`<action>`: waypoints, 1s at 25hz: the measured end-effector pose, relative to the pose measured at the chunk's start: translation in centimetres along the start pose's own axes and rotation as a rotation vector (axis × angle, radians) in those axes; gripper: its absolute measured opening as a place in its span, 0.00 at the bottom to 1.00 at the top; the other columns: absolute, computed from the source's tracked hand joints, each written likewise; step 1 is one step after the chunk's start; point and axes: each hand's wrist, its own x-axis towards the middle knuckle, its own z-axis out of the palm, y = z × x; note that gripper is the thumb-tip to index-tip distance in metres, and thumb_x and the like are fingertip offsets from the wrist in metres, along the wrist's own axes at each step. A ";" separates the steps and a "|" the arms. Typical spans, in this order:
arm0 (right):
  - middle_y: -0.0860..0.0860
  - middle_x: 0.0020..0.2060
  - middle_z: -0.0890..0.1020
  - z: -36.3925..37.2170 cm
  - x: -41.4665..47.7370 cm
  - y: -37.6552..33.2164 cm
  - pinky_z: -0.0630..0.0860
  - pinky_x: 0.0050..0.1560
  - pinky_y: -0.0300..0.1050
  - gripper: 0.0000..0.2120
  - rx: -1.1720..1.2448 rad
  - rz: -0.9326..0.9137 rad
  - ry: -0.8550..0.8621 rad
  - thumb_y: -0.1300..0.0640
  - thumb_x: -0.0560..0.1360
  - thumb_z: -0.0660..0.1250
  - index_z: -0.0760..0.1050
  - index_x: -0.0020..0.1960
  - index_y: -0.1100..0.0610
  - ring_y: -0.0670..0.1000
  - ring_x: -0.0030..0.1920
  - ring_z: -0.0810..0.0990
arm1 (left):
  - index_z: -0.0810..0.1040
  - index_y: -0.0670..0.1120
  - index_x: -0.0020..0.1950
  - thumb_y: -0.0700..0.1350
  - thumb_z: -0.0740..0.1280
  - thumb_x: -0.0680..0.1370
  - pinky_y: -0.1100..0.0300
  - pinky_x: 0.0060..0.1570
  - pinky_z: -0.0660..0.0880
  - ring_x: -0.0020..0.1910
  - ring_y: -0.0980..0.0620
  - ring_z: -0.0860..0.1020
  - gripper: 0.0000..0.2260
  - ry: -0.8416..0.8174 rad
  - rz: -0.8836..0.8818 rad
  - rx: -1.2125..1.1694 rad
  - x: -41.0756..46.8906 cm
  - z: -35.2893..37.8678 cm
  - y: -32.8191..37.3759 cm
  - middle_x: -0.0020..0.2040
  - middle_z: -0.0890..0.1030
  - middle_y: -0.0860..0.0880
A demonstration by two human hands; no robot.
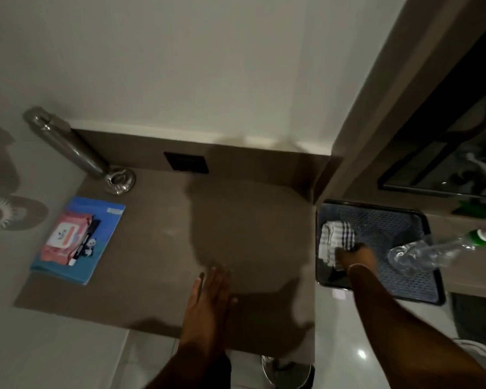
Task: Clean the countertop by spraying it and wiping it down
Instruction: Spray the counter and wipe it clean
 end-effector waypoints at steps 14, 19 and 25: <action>0.56 0.83 0.62 14.0 -18.3 0.4 0.67 0.77 0.58 0.41 -0.545 -0.703 -0.056 0.32 0.76 0.66 0.63 0.83 0.51 0.57 0.80 0.65 | 0.60 0.45 0.81 0.55 0.53 0.83 0.40 0.78 0.56 0.82 0.48 0.54 0.28 -0.040 -0.145 -0.042 1.8 -0.6 -14.1 0.82 0.61 0.45; 0.51 0.85 0.43 15.4 -13.0 -3.9 0.48 0.84 0.60 0.33 -0.713 -0.678 0.061 0.37 0.85 0.44 0.44 0.86 0.48 0.56 0.85 0.44 | 0.57 0.47 0.82 0.56 0.49 0.83 0.40 0.78 0.57 0.82 0.49 0.53 0.28 -0.032 -0.244 -0.088 -1.4 -1.2 -15.0 0.82 0.59 0.47; 0.60 0.83 0.60 21.3 -12.9 -11.6 0.57 0.82 0.61 0.27 -0.487 -0.749 0.113 0.50 0.86 0.57 0.61 0.83 0.58 0.62 0.83 0.60 | 0.52 0.51 0.83 0.55 0.46 0.83 0.41 0.79 0.54 0.82 0.49 0.52 0.27 -0.016 -0.450 -0.115 -5.2 -1.6 -16.4 0.83 0.54 0.51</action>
